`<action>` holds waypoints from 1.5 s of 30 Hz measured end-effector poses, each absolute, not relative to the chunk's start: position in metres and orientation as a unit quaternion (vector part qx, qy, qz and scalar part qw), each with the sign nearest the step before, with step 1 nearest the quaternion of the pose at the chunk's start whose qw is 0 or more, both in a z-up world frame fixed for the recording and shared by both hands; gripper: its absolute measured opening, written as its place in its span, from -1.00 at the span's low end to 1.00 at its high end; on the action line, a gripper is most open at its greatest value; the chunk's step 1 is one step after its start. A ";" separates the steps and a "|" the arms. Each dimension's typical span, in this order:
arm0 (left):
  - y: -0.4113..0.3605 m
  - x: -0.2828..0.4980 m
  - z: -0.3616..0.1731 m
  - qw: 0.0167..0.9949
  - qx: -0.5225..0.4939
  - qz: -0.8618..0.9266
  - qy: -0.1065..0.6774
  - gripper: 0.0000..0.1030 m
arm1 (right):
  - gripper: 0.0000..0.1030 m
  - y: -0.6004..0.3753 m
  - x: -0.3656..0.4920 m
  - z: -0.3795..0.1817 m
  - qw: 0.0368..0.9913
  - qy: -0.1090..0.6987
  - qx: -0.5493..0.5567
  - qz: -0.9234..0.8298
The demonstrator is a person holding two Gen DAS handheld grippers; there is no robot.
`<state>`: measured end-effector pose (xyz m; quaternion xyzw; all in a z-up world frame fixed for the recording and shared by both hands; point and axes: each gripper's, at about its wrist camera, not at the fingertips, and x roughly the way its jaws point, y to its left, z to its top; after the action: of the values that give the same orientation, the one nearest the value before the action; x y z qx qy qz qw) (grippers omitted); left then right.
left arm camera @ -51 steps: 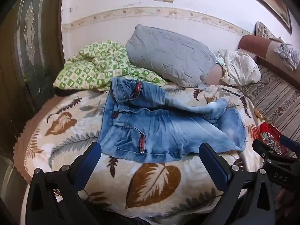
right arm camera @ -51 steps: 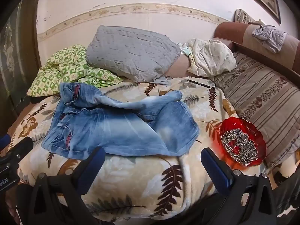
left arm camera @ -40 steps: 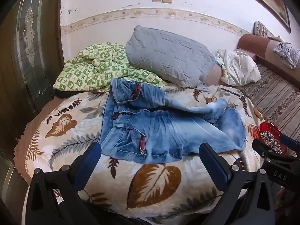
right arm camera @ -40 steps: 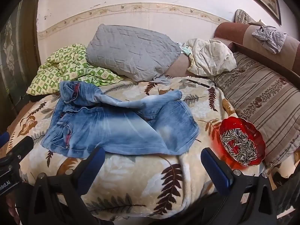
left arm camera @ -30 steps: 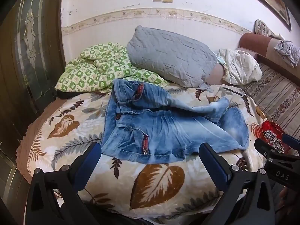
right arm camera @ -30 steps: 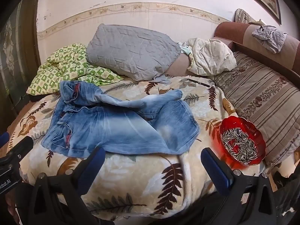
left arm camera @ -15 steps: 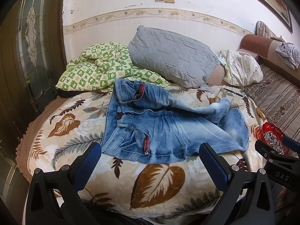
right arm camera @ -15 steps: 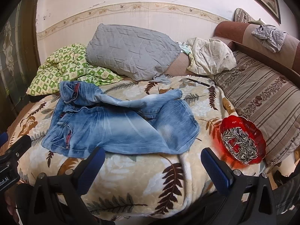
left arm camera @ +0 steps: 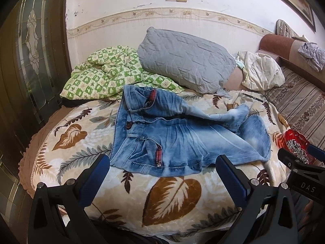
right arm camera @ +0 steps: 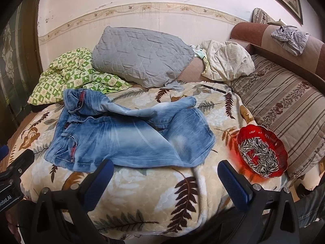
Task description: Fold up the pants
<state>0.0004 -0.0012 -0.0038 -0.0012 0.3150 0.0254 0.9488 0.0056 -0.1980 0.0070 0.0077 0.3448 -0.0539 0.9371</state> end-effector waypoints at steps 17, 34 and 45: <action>0.000 0.001 -0.004 0.948 0.003 0.026 0.319 1.00 | 1.00 -0.197 0.006 0.009 0.938 0.342 0.007 -0.054; -0.003 0.003 -0.005 0.947 0.004 0.025 0.321 1.00 | 1.00 -0.196 0.008 0.008 0.938 0.343 0.004 -0.053; -0.004 0.010 -0.010 0.946 0.005 -0.007 0.324 1.00 | 1.00 -0.202 0.011 0.004 0.937 0.344 0.013 -0.051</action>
<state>0.0104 -0.0037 -0.0100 0.0047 0.3236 -0.0065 0.9462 0.0107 -0.2019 0.0044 0.0127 0.3445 -0.0513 0.9373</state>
